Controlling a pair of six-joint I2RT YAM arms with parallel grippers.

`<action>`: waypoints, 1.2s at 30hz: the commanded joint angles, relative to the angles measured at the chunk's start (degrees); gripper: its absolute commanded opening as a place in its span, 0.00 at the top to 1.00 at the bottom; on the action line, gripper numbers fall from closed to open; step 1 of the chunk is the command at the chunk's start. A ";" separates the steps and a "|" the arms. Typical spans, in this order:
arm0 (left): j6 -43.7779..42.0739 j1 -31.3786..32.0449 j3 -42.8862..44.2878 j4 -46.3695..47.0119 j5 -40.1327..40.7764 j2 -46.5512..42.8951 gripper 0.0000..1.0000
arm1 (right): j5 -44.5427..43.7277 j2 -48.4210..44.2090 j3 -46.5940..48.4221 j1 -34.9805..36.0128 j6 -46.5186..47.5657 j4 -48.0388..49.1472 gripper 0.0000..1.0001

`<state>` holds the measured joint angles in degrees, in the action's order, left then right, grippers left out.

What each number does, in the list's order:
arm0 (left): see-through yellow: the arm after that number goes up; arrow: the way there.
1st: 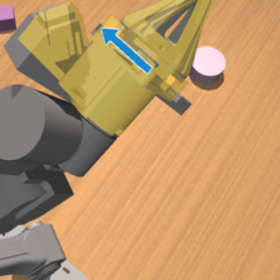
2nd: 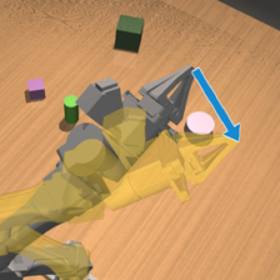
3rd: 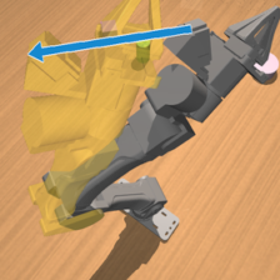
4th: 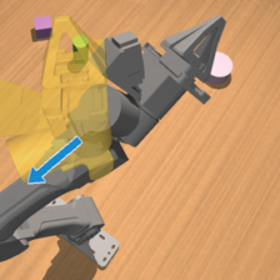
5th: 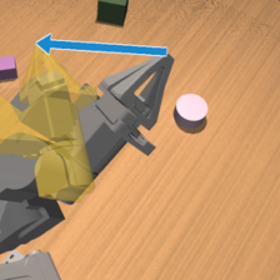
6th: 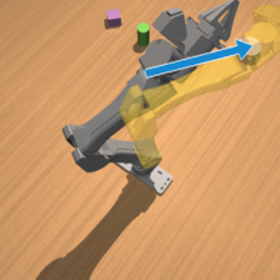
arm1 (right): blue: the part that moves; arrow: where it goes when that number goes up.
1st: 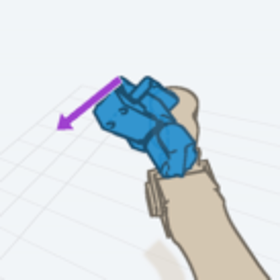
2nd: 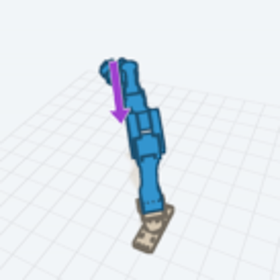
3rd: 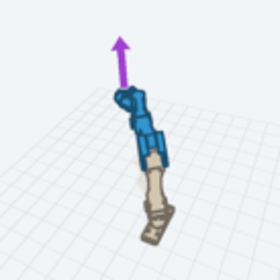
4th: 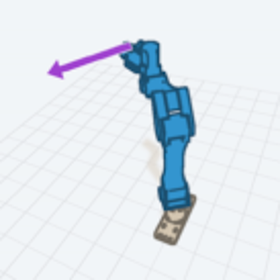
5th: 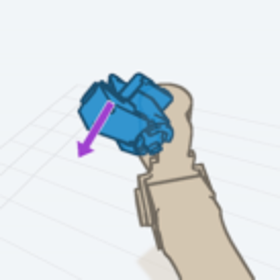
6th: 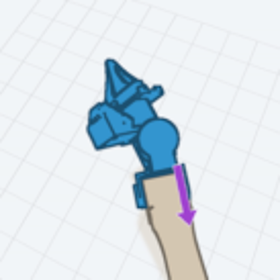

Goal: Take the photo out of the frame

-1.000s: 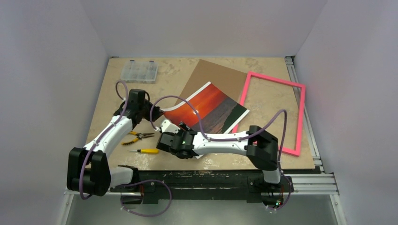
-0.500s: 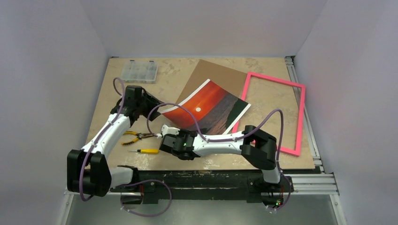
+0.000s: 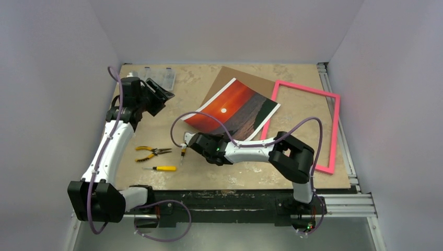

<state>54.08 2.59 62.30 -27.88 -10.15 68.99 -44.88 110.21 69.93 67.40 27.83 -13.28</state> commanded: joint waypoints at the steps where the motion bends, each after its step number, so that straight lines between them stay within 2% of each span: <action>1: -5.49 -1.25 2.94 0.36 -2.25 1.89 0.40 | 7.38 -3.63 -1.16 -3.62 9.71 9.64 1.00; 11: -3.12 -5.18 0.13 4.05 -10.13 6.13 0.43 | 13.47 -0.81 -0.07 -8.95 15.37 12.99 1.00; 21: -1.28 -6.22 -1.51 6.51 -12.39 6.55 0.44 | 16.27 1.26 -1.28 -12.40 16.89 16.95 1.00; 36: 0.63 -7.81 -3.64 9.49 -15.41 7.14 0.46 | 15.80 1.69 -2.74 -15.68 15.93 15.68 1.00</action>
<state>53.87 -4.60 59.20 -21.37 -23.70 76.03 -28.75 112.27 67.64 52.34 43.99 0.97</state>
